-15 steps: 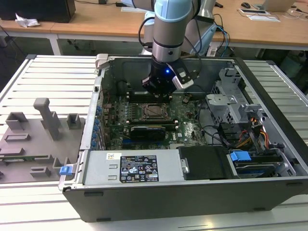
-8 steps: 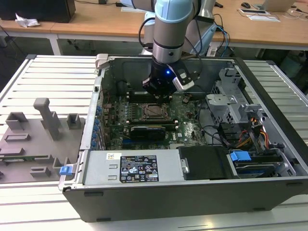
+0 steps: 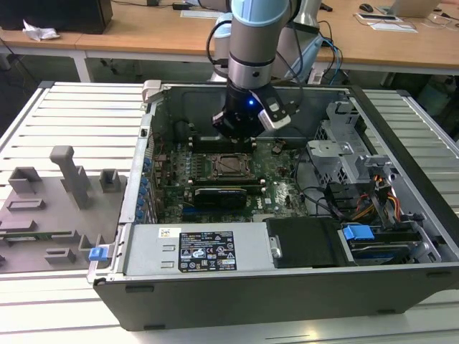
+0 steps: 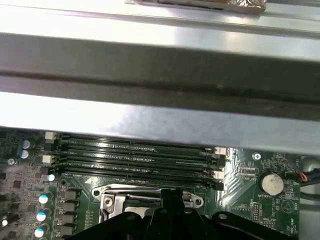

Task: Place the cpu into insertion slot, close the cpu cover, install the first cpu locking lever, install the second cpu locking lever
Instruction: 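Install the second cpu locking lever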

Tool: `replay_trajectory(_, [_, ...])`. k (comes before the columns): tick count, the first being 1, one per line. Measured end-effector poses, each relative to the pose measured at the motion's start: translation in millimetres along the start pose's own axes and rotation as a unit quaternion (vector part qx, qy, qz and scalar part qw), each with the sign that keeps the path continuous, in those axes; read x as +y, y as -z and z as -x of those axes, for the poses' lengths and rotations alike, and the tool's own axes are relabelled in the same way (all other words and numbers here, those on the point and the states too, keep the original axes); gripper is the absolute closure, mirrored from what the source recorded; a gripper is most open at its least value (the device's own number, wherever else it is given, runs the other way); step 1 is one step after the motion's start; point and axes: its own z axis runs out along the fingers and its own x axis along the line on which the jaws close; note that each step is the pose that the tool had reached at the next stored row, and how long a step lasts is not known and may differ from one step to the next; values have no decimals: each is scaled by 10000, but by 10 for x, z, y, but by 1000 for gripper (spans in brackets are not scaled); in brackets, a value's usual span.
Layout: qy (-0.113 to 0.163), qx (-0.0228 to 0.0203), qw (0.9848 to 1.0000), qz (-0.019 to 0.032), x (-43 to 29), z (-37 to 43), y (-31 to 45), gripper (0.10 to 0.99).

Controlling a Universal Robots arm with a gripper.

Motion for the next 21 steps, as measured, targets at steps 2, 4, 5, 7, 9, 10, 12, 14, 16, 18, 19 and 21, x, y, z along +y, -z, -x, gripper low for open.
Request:
replay_trajectory(2, [1,0,10000,-5,5,1,59,980])
replay_trajectory(4, [1,1,10000,-14,14,3,160,980])
replay_trajectory(5, [0,1,10000,-19,16,3,186,980])
replay_trajectory(7, [0,2,10000,-32,18,3,215,980])
replay_trajectory(9, [0,3,10000,-33,-19,0,219,980])
replay_trajectory(10, [1,2,10000,-33,-57,-3,222,980])
replay_trajectory(12, [0,2,10000,-33,-141,-10,229,980])
replay_trajectory(14, [0,11,10000,-32,-213,-15,228,980])
replay_trajectory(16, [-2,32,10000,-31,-266,-20,225,980])
replay_trajectory(18, [-4,46,10000,-29,-320,-25,221,980])
replay_trajectory(19, [-4,48,10000,-29,-347,-27,216,980])
replay_trajectory(21, [-3,48,10000,-27,-394,-31,211,980])
